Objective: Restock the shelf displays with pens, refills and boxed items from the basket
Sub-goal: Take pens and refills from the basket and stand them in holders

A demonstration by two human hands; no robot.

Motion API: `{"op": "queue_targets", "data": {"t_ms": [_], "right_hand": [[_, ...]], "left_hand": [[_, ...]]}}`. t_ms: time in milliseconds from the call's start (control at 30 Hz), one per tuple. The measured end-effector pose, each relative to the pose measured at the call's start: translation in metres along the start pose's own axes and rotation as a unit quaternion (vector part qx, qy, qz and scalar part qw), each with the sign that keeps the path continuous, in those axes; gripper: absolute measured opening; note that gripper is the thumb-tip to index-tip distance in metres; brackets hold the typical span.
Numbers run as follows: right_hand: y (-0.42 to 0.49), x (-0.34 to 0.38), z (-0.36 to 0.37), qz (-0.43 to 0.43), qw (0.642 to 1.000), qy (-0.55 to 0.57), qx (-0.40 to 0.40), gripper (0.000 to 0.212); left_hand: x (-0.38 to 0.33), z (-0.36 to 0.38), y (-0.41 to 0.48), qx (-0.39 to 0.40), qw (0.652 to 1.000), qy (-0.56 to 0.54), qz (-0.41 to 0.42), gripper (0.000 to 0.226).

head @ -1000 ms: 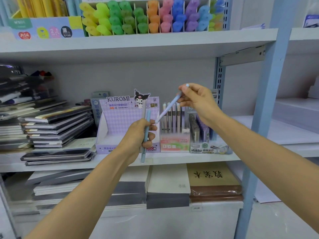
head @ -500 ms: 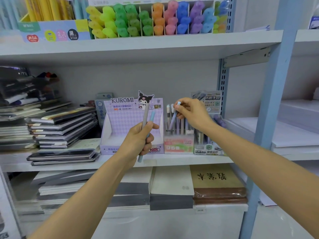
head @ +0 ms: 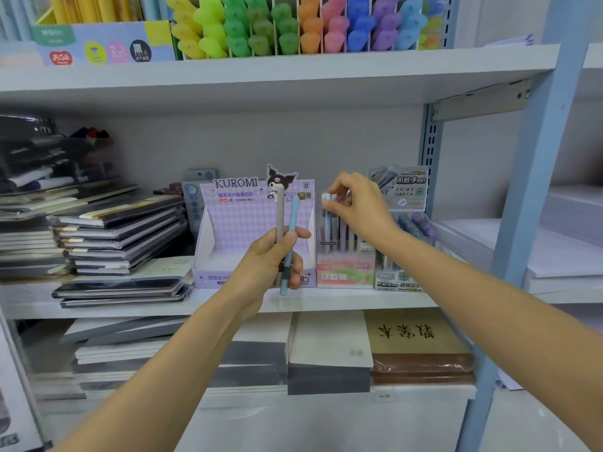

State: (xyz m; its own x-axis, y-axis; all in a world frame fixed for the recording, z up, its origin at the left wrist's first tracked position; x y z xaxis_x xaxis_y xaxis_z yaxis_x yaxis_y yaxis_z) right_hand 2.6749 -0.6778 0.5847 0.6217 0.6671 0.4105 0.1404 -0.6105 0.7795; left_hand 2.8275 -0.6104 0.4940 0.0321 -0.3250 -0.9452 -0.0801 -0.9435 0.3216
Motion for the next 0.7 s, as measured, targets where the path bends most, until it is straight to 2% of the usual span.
{"op": "queue_targets", "data": {"t_ms": [100,167,267,333,400,467,567,700], "right_hand": [[-0.001,-0.003,0.008,0.008,0.998,-0.053,0.025,0.009],[-0.001,-0.005,0.007,0.029,0.998,-0.036,0.032,0.014],[-0.007,-0.001,0.0,0.08,0.985,0.148,0.04,0.028],[-0.016,0.009,0.003,0.103,0.945,0.296,0.098,0.033],[-0.026,0.022,0.007,0.087,0.924,0.335,0.161,0.033],[-0.03,0.029,0.006,0.059,0.929,0.317,0.182,0.025],[-0.028,0.02,-0.007,0.071,0.923,0.349,0.147,0.013],[-0.024,-0.005,-0.033,0.119,0.895,0.423,0.076,0.008]], "left_hand": [[-0.001,-0.001,0.0,0.001,1.0,0.011,0.007,0.026],[-0.002,0.001,0.001,0.006,1.0,0.012,0.01,0.026],[-0.003,0.005,0.0,0.023,1.0,0.013,0.01,0.027],[-0.004,0.01,-0.001,0.033,0.999,0.011,0.011,0.026],[-0.006,0.016,0.0,0.041,0.999,0.01,0.01,0.026],[-0.007,0.022,0.0,0.046,0.999,0.014,0.006,0.027],[-0.005,0.022,-0.001,0.03,0.999,0.018,-0.016,0.029],[-0.008,-0.002,-0.002,-0.058,0.997,-0.031,-0.033,0.024]]}}
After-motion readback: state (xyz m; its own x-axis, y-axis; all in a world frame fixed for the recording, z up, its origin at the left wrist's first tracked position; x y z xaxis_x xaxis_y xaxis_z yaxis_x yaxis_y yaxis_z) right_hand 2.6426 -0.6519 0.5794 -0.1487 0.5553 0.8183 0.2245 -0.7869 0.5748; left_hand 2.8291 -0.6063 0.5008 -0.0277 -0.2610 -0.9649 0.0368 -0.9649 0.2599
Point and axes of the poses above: each hand's wrist, its own y-axis towards the middle knuckle, its own z-axis out of the palm, x = y × z, the point moved 10 cm from there along y, towards the middle knuckle, and after that the axes turned 2 degrees about -x, right-handed, at the moved point
